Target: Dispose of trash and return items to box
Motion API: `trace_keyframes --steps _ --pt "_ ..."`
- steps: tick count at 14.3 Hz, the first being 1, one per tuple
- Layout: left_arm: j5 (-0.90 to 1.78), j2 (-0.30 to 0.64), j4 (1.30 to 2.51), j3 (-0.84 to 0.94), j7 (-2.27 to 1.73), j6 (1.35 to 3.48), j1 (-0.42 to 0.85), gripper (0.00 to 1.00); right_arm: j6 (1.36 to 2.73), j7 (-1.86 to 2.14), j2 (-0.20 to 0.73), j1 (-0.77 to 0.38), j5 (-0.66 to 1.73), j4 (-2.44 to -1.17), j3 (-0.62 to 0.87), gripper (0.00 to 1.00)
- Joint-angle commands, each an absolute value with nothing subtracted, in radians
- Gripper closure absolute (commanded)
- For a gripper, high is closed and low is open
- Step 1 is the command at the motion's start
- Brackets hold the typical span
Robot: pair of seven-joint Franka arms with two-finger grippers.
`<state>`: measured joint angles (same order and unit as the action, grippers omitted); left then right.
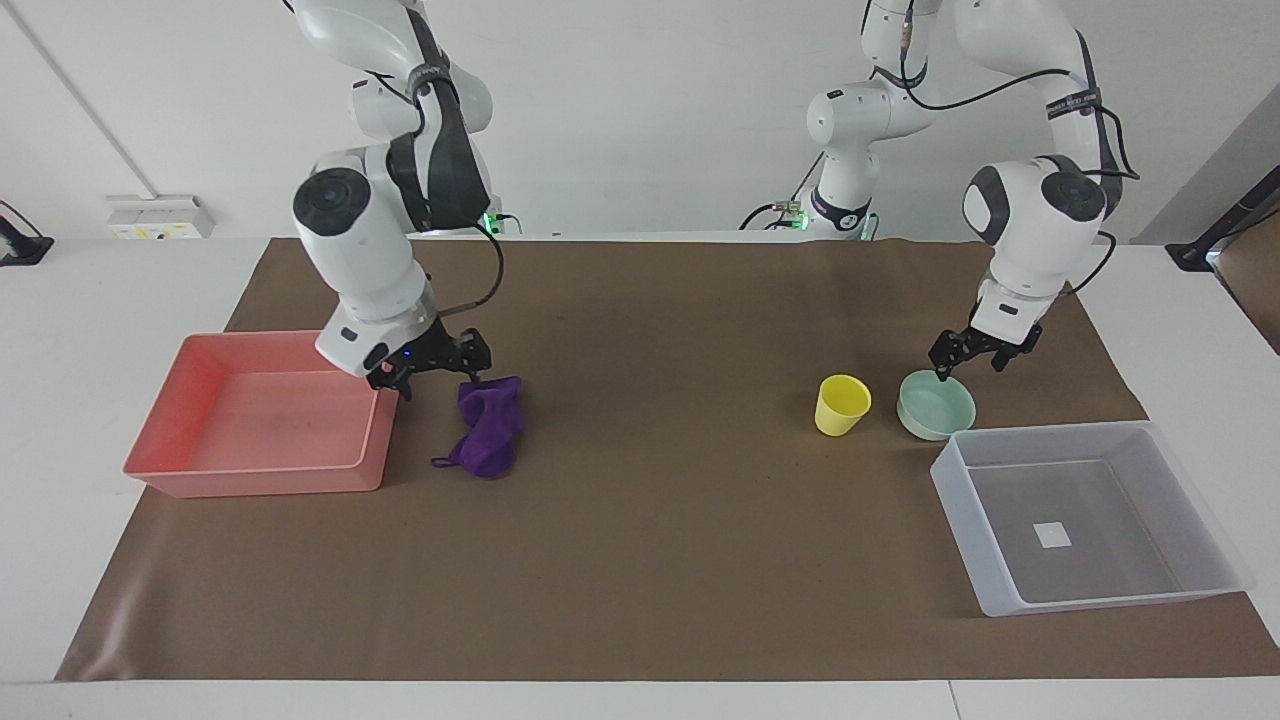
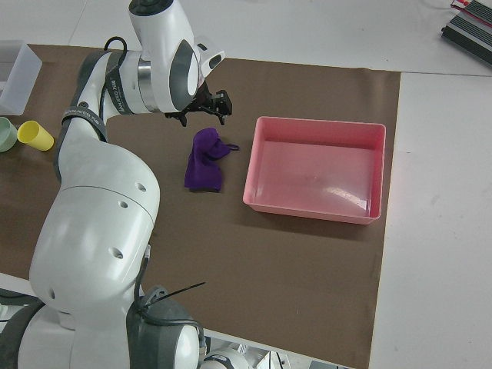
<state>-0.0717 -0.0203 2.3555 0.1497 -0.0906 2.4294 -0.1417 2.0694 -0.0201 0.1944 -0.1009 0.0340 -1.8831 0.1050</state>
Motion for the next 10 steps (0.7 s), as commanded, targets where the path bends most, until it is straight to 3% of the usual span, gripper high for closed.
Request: trace_keyframes --steps 1,2,3,4,5,6,7,10 --pt "-0.080 0.009 2.378 0.150 -0.110 2.497 -0.149 0.00 2.154 -0.035 0.227 -0.110 0.046 -1.936 0.104 0.02" --pt "-0.080 0.017 2.387 0.150 -0.110 2.502 -0.149 0.00 2.181 -0.037 0.242 -0.123 0.046 -1.960 0.104 0.04" --pt "-0.080 0.024 2.394 0.150 -0.118 2.520 -0.150 0.11 2.244 -0.040 0.255 -0.139 0.046 -1.985 0.103 0.08" --pt "-0.080 0.032 2.396 0.150 -0.164 2.543 -0.149 0.52 2.285 -0.040 0.265 -0.141 0.046 -2.008 0.103 0.19" --pt "-0.080 0.035 2.396 0.150 -0.175 2.545 -0.149 0.85 2.311 -0.038 0.268 -0.141 0.046 -2.034 0.103 0.39" --pt "-0.080 0.038 2.395 0.150 -0.176 2.545 -0.149 0.96 2.322 -0.040 0.275 -0.141 0.046 -2.040 0.104 0.52" --pt "-0.080 0.038 2.395 0.150 -0.176 2.545 -0.149 1.00 2.324 -0.041 0.275 -0.141 0.046 -2.049 0.103 0.63" --pt "-0.080 0.034 2.388 0.150 -0.192 2.525 -0.143 1.00 2.304 -0.041 0.272 -0.135 0.046 -2.042 0.103 0.95"
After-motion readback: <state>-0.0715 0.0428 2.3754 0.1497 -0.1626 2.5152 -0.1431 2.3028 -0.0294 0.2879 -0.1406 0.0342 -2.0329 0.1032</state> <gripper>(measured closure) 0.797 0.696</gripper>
